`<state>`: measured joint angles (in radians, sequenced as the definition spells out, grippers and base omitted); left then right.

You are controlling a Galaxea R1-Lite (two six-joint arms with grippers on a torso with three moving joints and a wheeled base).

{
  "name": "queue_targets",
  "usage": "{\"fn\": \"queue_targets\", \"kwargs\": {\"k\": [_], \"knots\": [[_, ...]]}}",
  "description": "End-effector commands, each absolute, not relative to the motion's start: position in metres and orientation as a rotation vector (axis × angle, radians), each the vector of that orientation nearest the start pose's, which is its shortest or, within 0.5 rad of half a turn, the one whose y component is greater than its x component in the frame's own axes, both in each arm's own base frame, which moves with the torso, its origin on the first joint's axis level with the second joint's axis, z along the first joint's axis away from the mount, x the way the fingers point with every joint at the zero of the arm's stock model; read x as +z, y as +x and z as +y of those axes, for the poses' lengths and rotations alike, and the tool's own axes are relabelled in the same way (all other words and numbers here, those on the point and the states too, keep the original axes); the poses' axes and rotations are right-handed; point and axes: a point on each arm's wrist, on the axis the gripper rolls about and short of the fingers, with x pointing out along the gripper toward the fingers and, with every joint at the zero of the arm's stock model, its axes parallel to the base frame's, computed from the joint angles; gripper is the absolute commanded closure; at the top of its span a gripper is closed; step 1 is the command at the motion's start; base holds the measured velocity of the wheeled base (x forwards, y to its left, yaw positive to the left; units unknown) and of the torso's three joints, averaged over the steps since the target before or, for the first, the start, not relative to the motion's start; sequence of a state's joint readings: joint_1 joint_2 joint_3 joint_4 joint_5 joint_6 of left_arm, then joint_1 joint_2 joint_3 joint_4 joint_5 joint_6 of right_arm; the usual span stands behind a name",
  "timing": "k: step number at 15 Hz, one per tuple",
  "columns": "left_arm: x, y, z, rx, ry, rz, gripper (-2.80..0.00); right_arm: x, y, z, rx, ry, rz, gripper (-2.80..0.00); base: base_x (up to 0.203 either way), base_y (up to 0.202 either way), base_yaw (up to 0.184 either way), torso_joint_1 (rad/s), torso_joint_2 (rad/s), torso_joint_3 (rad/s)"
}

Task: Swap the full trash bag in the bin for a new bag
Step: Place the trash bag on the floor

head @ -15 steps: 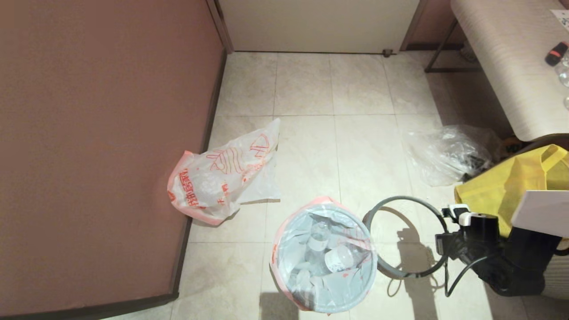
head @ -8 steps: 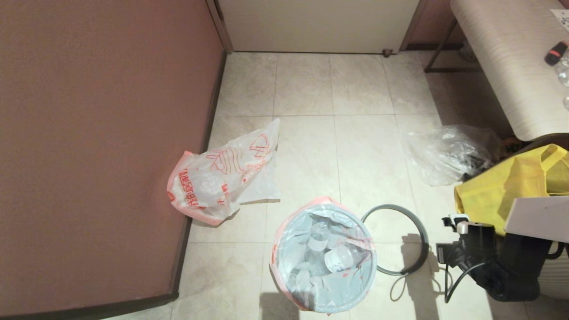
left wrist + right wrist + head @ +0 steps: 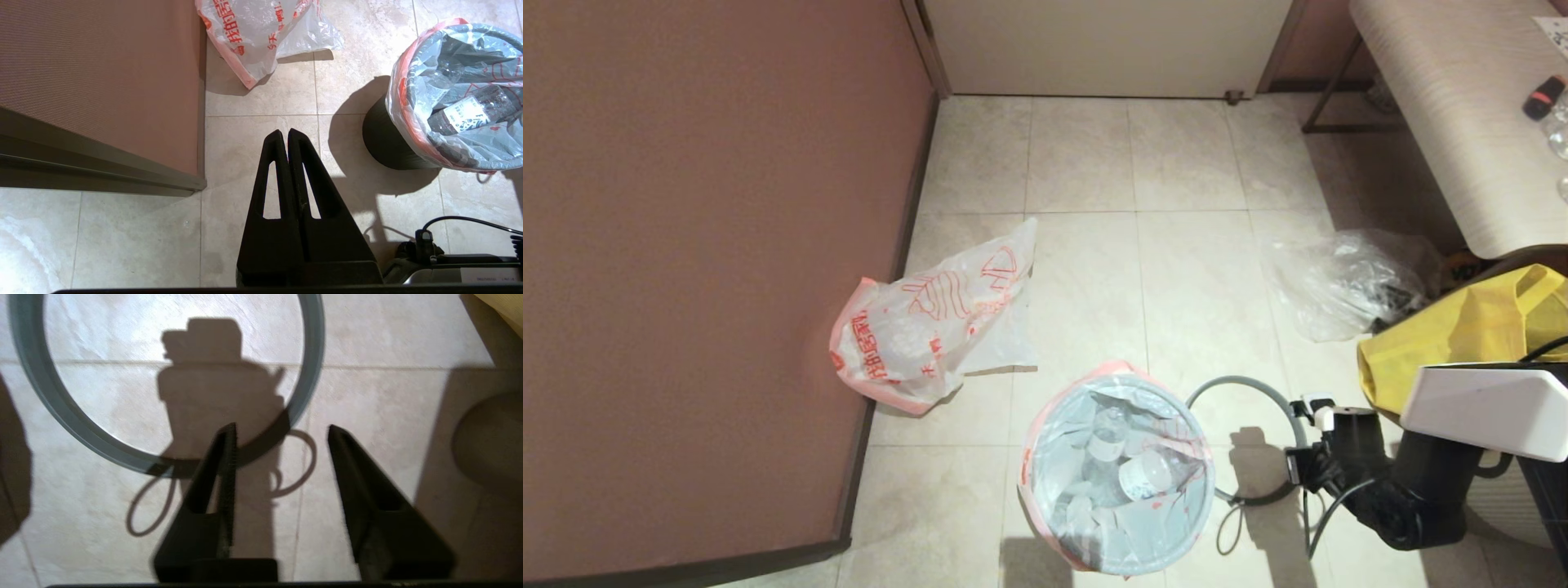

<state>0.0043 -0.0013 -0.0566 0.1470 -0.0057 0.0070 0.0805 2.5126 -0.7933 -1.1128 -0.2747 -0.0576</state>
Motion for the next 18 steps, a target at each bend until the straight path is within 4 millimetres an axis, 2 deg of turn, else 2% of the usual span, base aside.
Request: {"fn": "queue_targets", "kwargs": {"k": [1, 3, 5, 7, 9, 10, 12, 14, 16, 18], "knots": [[0.076, -0.028, 0.0, -0.002, 0.006, 0.09, 0.0, -0.058, 0.395, 0.031, -0.168, -0.139, 0.554, 0.0, 0.0, 0.0, 0.0, 0.0, 0.0, 0.0], [0.076, -0.028, 0.0, -0.001, 0.005, 0.091, 0.0, -0.057, 0.406, 0.03, -0.199, 0.054, 0.567, 0.0, 0.0, 0.0, 0.0, 0.0, 0.0, 0.0], [0.076, -0.028, 0.0, -0.002, 0.006, 0.09, 0.0, -0.05, 0.409, 0.021, -0.217, 0.099, 0.633, 0.0, 0.0, 0.0, 0.0, 0.0, 0.0, 0.0], [0.076, -0.028, 0.0, -0.002, 0.008, 0.09, 0.0, -0.04, 0.43, 0.011, -0.23, 0.121, 0.609, 0.0, 0.0, 0.0, 0.0, 0.0, 0.0, 0.0], [0.076, -0.028, 0.0, 0.003, -0.006, 0.09, 0.0, -0.042, 0.434, 0.002, -0.227, 0.134, 0.726, 0.0, 0.0, 0.0, 0.0, 0.0, 0.0, 0.0], [0.076, -0.028, 0.0, 0.002, -0.003, 0.091, 0.0, -0.032, 0.431, 0.009, -0.207, 0.132, 0.727, 0.0, 0.0, 0.0, 0.0, 0.0, 0.0, 0.0], [0.076, -0.028, 0.0, 0.003, -0.003, 0.09, 0.0, -0.014, 0.42, 0.048, -0.114, 0.093, 0.802, 0.0, 0.0, 0.0, 0.0, 0.0, 0.0, 0.0], [0.076, -0.028, 0.0, 0.002, -0.003, 0.091, 0.0, -0.008, 0.41, 0.088, -0.017, 0.035, 0.924, 0.0, 0.0, 0.0, 0.0, 0.0, 0.0, 0.0], [0.076, -0.028, 0.0, 0.003, -0.003, 0.09, 0.0, -0.006, 0.397, 0.12, 0.041, -0.039, 1.021, 0.0, 0.0, 0.0, 0.0, 0.0, 0.0, 0.0], [0.076, -0.028, 0.0, 0.003, -0.003, 0.09, 0.0, 0.001, 0.397, 0.135, 0.048, -0.079, 1.037, 0.0, 0.0, 0.0, 0.0, 0.0, 0.0, 0.0]]}}
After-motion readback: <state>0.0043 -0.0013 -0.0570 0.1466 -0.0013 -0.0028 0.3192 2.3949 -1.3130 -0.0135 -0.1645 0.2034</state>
